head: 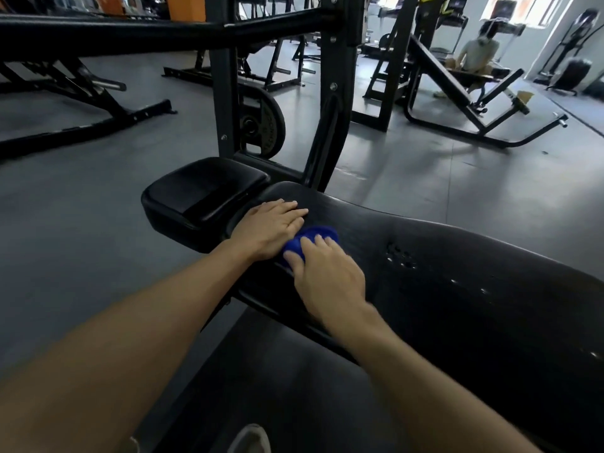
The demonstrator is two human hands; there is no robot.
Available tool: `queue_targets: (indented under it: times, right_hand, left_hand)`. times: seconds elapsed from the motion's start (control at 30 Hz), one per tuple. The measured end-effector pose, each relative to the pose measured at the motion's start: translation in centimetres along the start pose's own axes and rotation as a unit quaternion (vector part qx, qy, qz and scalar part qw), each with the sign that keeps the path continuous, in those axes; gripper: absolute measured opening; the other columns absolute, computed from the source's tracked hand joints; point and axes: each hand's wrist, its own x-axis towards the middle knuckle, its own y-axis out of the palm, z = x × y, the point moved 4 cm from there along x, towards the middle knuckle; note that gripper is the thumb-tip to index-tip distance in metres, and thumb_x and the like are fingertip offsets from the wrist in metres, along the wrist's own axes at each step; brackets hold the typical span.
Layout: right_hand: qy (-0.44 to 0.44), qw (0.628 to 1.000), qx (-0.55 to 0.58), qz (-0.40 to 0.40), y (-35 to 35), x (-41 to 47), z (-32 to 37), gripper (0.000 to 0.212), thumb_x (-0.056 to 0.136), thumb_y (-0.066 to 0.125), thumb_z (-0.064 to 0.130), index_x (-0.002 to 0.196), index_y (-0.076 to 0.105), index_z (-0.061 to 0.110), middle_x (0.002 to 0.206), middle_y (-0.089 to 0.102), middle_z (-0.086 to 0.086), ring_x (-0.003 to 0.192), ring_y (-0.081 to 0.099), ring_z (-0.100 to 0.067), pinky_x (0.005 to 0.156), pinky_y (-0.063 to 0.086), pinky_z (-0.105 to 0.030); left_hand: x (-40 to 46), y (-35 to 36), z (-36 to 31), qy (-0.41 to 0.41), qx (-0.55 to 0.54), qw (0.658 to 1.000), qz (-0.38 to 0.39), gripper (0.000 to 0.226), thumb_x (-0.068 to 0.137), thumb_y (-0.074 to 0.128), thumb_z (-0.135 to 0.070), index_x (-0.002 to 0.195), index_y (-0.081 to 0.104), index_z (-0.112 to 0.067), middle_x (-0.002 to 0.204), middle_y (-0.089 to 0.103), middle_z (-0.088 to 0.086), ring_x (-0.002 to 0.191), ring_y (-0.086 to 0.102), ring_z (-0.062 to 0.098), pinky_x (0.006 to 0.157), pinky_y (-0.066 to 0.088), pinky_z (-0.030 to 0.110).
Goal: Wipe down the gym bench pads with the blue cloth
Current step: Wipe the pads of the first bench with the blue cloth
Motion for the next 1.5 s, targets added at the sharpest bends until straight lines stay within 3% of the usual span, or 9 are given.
queue_targets:
  times: [0.13,0.23,0.5,0.77,0.87,1.0,1.27,1.43,1.5]
  right_hand:
    - [0.025,0.996,0.069,0.047,-0.4,7.3,-3.2,0.042,0.101,0.049,0.044,0.125,0.061,0.011,0.138,0.053,-0.011,0.133,0.045,-0.029,0.105,0.042,-0.047]
    - [0.036,0.995,0.089,0.033,-0.9,8.3,-3.1,0.03,0.1,0.052,0.038,0.117,0.055,0.013,0.123,0.061,-0.01,0.114,0.057,-0.032,0.093,0.043,-0.044]
    - [-0.052,0.998,0.011,0.022,-2.1,4.9,-3.7,0.022,0.098,0.057,0.039,0.098,0.044,0.021,0.114,0.063,-0.005,0.101,0.06,-0.029,0.075,0.033,-0.036]
    - [0.038,0.997,0.068,0.014,-1.2,10.8,-6.1,0.019,0.099,0.058,0.029,0.105,0.047,0.016,0.119,0.062,-0.013,0.108,0.059,-0.034,0.078,0.04,-0.037]
    - [-0.036,0.998,0.04,-0.014,-0.6,6.6,-3.6,0.036,0.099,0.055,0.028,0.131,0.048,0.012,0.132,0.057,-0.013,0.122,0.052,-0.032,0.098,0.042,-0.041]
    - [-0.118,0.991,0.059,-0.002,0.4,1.4,-2.2,0.047,0.104,0.049,0.033,0.146,0.041,0.014,0.158,0.038,-0.01,0.148,0.031,-0.028,0.123,0.024,-0.04]
    - [-0.009,0.999,0.045,0.019,0.2,9.8,-6.5,0.029,0.101,0.049,0.029,0.122,0.055,0.01,0.134,0.052,-0.014,0.129,0.044,-0.035,0.11,0.031,-0.048]
    - [-0.112,0.991,0.059,0.041,1.1,3.7,-4.3,0.042,0.103,0.048,0.025,0.142,0.045,0.009,0.157,0.036,-0.014,0.147,0.03,-0.033,0.122,0.024,-0.045]
    - [-0.118,0.99,0.035,0.063,0.4,6.1,-6.6,0.038,0.101,0.051,0.021,0.135,0.051,0.005,0.15,0.044,-0.016,0.14,0.038,-0.035,0.117,0.029,-0.044]
  left_hand:
    - [0.3,0.0,0.5,-0.019,0.022,1.0,-0.008,0.05,0.109,0.019,-0.047,0.157,0.03,-0.042,0.168,0.02,-0.014,0.155,0.012,0.009,0.126,0.01,0.038]
    - [0.1,-0.2,0.1,-0.013,0.046,0.999,-0.006,0.052,0.108,0.02,-0.048,0.158,0.029,-0.038,0.168,0.022,-0.011,0.155,0.014,0.013,0.125,0.013,0.04]
    - [0.5,-0.9,-0.9,0.026,0.084,0.995,-0.035,0.039,0.103,0.033,-0.035,0.139,0.044,-0.023,0.143,0.045,0.001,0.128,0.038,0.026,0.107,0.037,0.044]
    - [0.5,-0.3,-0.6,0.03,0.044,0.999,0.001,0.053,0.109,0.022,-0.038,0.162,0.018,-0.036,0.169,0.014,-0.014,0.157,0.001,0.011,0.128,-0.002,0.036]
    - [0.7,-0.3,-0.7,0.027,0.05,0.998,-0.002,0.051,0.109,0.022,-0.036,0.16,0.022,-0.038,0.169,0.015,-0.014,0.157,0.005,0.011,0.127,0.0,0.035]
    - [0.6,-0.2,-0.4,0.027,0.047,0.999,-0.004,0.051,0.109,0.025,-0.036,0.16,0.025,-0.039,0.169,0.016,-0.014,0.156,0.006,0.01,0.127,0.002,0.035]
    - [0.4,-0.4,-0.8,0.019,0.046,0.999,0.007,0.051,0.109,0.023,-0.04,0.16,0.022,-0.042,0.169,0.015,-0.013,0.157,0.005,0.01,0.127,0.0,0.035]
    - [0.9,-0.2,-0.9,0.014,0.046,0.999,0.02,0.048,0.108,0.025,-0.045,0.155,0.025,-0.053,0.168,0.022,-0.007,0.156,0.011,0.02,0.127,0.003,0.042]
    - [1.3,0.1,-1.9,-0.013,0.06,0.998,0.006,0.047,0.106,0.027,-0.049,0.153,0.03,-0.053,0.163,0.029,0.001,0.151,0.02,0.029,0.126,0.008,0.049]
